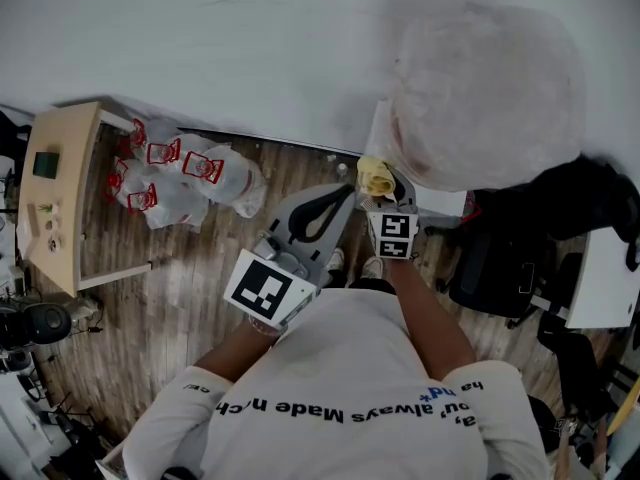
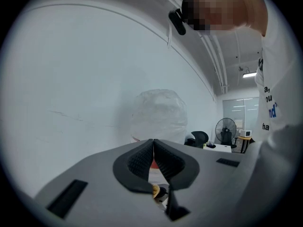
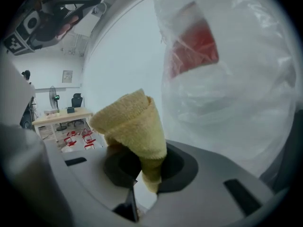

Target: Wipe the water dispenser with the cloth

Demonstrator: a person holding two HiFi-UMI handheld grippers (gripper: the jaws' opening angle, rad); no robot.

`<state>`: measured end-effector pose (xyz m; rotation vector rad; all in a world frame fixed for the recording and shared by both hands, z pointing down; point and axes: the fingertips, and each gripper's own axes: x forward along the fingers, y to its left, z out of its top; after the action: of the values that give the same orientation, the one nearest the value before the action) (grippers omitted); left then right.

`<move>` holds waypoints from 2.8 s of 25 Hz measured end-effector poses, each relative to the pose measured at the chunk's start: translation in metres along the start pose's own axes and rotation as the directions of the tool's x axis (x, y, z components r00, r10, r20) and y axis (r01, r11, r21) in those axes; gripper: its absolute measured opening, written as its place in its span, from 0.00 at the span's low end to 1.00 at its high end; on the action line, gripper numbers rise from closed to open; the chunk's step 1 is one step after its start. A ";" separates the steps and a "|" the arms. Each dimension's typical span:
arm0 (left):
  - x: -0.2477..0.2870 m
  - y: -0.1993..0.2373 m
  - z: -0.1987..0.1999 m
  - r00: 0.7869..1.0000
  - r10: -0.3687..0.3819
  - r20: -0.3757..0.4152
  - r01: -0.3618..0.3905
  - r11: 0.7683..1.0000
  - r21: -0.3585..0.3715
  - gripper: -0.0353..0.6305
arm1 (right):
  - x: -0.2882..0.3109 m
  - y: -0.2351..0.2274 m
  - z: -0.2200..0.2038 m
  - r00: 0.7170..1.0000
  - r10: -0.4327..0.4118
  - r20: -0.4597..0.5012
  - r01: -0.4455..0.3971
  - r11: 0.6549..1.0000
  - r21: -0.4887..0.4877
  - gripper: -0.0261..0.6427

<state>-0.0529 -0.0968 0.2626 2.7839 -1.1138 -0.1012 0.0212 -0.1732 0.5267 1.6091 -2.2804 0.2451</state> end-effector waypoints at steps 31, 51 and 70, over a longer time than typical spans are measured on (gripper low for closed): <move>0.003 0.016 -0.008 0.999 -0.013 -0.035 0.013 1.000 -0.004 0.08 | 0.057 -0.015 -0.083 0.967 -0.030 -0.255 0.012 0.998 -0.069 0.13; -0.002 0.005 -0.007 1.000 -0.006 -0.027 0.006 1.000 -0.005 0.08 | 0.042 -0.004 -0.091 0.964 0.000 -0.267 -0.019 0.997 -0.069 0.13; -0.002 0.001 -0.007 1.000 -0.008 -0.018 0.008 1.000 -0.008 0.08 | 0.019 0.014 -0.101 0.965 0.026 -0.260 -0.050 0.995 -0.085 0.13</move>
<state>-0.0543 -0.0951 0.2696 2.7770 -1.0966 -0.0809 0.0198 -0.1520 0.6284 1.3993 -2.0934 0.3348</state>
